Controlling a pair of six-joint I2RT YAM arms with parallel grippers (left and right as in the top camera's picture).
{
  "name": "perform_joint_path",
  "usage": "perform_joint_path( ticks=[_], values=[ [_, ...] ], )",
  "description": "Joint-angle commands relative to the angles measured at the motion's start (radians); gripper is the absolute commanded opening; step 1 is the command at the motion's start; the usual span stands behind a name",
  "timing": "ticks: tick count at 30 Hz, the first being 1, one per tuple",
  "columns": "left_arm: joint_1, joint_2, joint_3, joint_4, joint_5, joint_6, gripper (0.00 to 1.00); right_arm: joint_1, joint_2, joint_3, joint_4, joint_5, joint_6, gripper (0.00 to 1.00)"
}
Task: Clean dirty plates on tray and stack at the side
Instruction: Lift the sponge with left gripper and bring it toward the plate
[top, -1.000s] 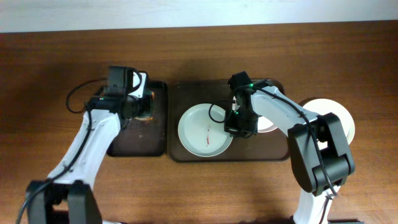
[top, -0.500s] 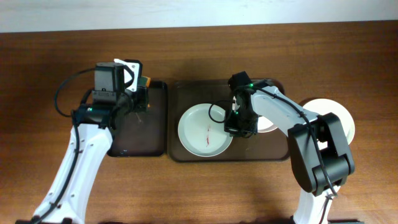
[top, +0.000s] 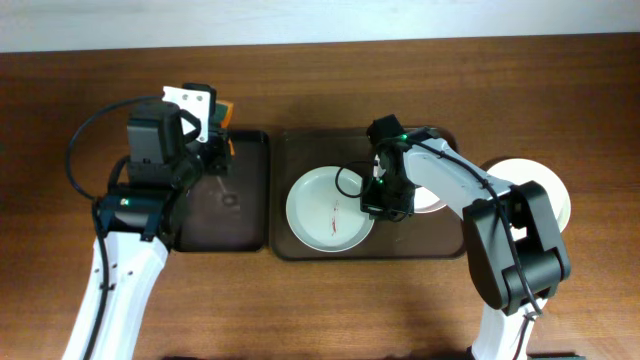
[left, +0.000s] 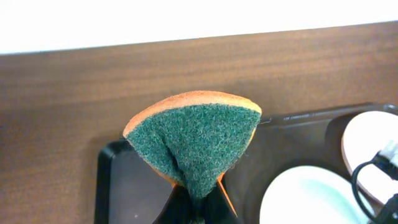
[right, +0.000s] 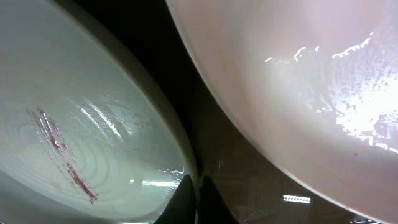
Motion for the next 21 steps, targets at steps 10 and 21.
perform_joint_path(
  ticks=[10,21],
  values=[
    [0.004,-0.104,0.016,0.077,0.004,0.028,0.0,-0.003,-0.01,-0.004,0.002,0.006,-0.006,0.04],
    [0.004,-0.123,0.016,0.097,0.004,0.027,0.0,-0.003,-0.01,-0.004,0.003,0.006,-0.006,0.04]
  ],
)
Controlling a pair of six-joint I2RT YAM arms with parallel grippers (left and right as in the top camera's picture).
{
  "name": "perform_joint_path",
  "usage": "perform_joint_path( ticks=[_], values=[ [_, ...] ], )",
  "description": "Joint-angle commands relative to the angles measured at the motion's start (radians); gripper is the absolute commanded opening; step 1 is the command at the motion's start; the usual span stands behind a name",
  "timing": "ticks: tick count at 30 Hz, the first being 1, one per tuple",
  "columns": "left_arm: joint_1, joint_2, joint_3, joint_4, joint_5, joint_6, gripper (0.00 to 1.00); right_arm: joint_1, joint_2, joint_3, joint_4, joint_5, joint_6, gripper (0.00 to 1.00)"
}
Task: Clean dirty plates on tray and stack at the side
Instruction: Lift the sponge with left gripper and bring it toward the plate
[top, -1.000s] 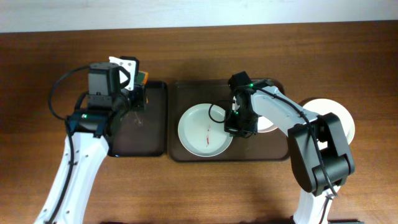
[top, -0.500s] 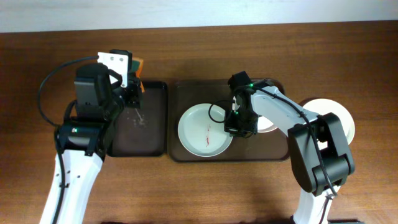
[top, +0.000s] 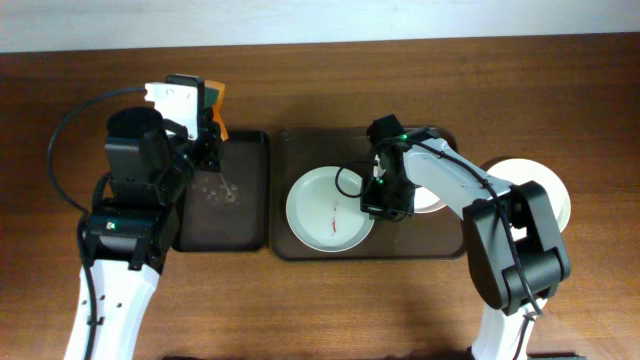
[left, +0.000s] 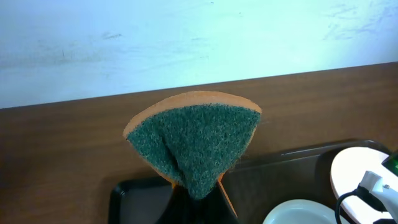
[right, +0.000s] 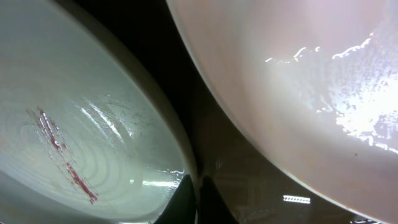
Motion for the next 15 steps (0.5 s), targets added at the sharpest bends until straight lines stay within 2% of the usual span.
perform_joint_path(
  ticks=[1,15],
  values=[
    [0.004,-0.023,0.016,0.016,0.004,0.016,0.0,-0.003,-0.01,-0.004,0.002,0.006,-0.005,0.04],
    [0.004,0.047,0.016,-0.041,0.004,0.015,0.0,-0.003,-0.01,-0.004,0.003,0.006,-0.005,0.04]
  ],
)
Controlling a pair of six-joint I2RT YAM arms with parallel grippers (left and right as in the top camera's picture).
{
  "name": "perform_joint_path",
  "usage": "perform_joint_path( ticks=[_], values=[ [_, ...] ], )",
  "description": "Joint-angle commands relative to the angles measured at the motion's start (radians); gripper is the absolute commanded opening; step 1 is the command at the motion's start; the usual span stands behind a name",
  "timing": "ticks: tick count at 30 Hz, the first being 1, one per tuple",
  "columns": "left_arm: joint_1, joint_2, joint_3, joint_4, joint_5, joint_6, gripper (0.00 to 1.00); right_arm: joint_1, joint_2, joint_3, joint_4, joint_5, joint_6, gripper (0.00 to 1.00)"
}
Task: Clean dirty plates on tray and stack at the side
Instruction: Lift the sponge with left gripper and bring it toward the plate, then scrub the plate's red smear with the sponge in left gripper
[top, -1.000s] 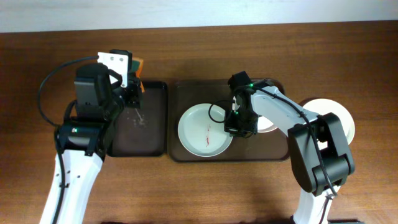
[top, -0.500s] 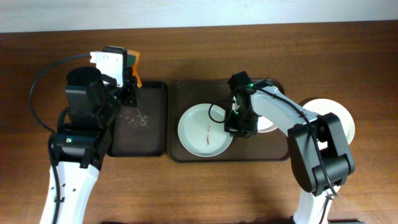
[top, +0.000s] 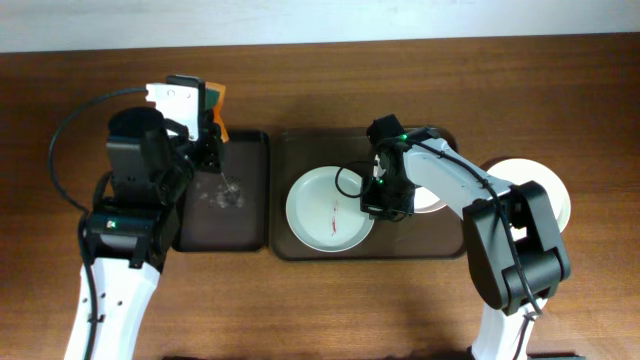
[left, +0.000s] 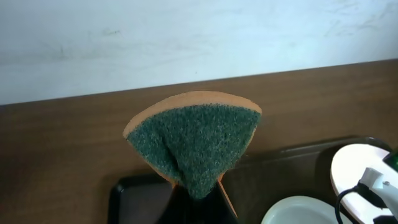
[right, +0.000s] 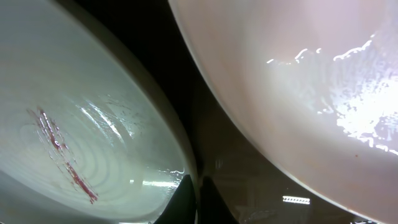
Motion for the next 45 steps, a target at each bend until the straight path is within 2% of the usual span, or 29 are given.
perform_joint_path(
  ticks=[1,14,18,23,25,31,36,40,45],
  values=[
    [0.004,0.058,0.016,-0.033,0.004,0.015,0.0,-0.003,-0.01,-0.004,0.0,0.006,-0.002,0.04],
    [0.004,0.367,0.016,-0.212,0.008,-0.016,0.0,-0.003,-0.01,-0.004,0.0,0.006,-0.002,0.04],
    [0.003,0.475,0.016,-0.269,0.012,-0.068,0.0,-0.003,-0.01,-0.004,0.0,0.006,-0.002,0.04],
    [0.003,0.533,0.016,-0.302,0.083,-0.068,0.0,-0.003,-0.01,-0.004,0.0,0.006,-0.002,0.04],
    [0.003,0.534,0.016,-0.311,0.089,-0.106,0.0,-0.003,-0.01,-0.004,0.0,0.006,-0.002,0.04],
    [0.006,0.53,0.016,-0.303,0.265,-0.12,0.0,-0.003,-0.01,-0.004,0.0,0.006,-0.002,0.04],
    [-0.002,0.529,0.016,-0.209,0.575,-0.119,0.0,-0.003,-0.01,-0.004,0.0,0.006,-0.002,0.04],
    [-0.056,0.533,0.016,-0.186,0.603,-0.125,0.0,-0.003,-0.01,-0.004,0.0,0.006,-0.002,0.04],
    [-0.156,0.579,0.016,-0.116,0.603,-0.297,0.0,-0.003,-0.01,-0.004,0.0,0.006,-0.002,0.04]
  ],
)
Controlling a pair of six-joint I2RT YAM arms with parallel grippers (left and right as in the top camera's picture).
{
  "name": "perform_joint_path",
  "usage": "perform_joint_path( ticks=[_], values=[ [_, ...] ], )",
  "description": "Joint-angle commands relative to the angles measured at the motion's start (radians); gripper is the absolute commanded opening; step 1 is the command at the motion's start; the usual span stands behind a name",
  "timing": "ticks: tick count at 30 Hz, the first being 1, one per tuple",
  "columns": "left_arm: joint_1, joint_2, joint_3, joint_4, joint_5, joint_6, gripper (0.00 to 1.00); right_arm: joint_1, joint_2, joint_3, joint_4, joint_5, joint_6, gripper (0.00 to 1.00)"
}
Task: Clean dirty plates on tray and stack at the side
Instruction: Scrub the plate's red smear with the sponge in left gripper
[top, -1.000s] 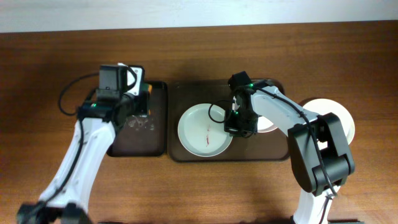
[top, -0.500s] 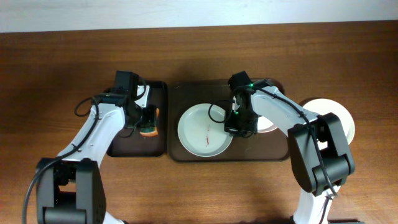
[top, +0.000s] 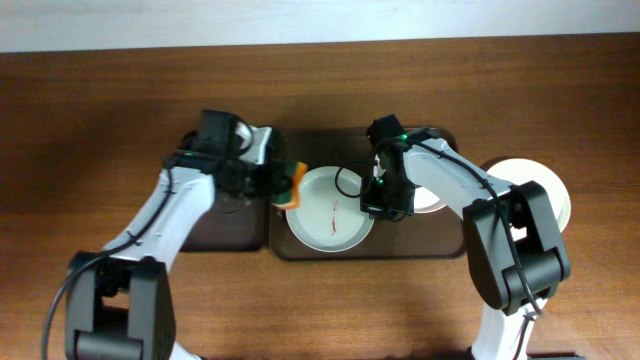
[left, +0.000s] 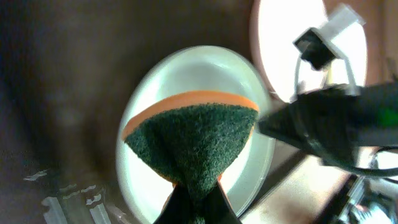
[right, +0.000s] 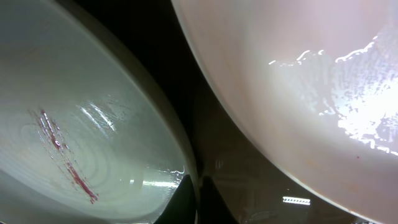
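A pale plate (top: 335, 215) with a red streak (right: 62, 155) lies on the right dark tray (top: 400, 248). My left gripper (top: 275, 180) is shut on a folded orange and green sponge (left: 193, 140), which hangs at the plate's left rim (left: 205, 68). My right gripper (top: 385, 205) is shut on the right rim of that plate (right: 74, 124), with the fingers (right: 186, 193) pinching the edge. A second, pinkish plate (right: 298, 81) lies beside it on the tray, partly under the right arm (top: 430, 195).
A left dark tray (top: 215, 225) lies under my left arm, with wet marks on it. A white plate (top: 545, 190) sits on the wooden table to the right of the trays. The table's far edge meets a white wall.
My left gripper, holding the sponge, was at the far edge of the left tray facing the wall. It is now low over the left rim of the streaked plate. The right gripper has not moved.
My left gripper held the sponge over the back of the left tray. At the two later moments it stood slightly further back, with wet spots on that tray. Now the sponge is at the streaked plate. My right gripper has stayed clamped on that plate's rim.
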Motion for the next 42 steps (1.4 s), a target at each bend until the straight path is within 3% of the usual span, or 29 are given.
perform_joint_path(
  ticks=[1,10,31,38,42],
  values=[
    [-0.077,0.048,0.014,0.048,0.057,-0.16,0.0,-0.003,-0.01,-0.004,-0.001,0.009,0.002,0.04],
    [-0.157,0.152,0.014,0.158,0.063,-0.369,0.0,-0.003,-0.01,-0.004,-0.002,0.009,0.002,0.04],
    [-0.229,0.302,0.013,0.24,0.178,-0.417,0.0,-0.003,-0.01,-0.004,-0.001,0.01,0.001,0.04],
    [-0.232,0.304,0.013,0.207,0.145,-0.417,0.0,-0.003,-0.01,-0.004,-0.001,0.009,0.001,0.04],
    [-0.231,0.304,0.013,0.134,-0.015,-0.404,0.0,-0.003,-0.01,-0.004,-0.003,0.009,0.001,0.04]
  ],
)
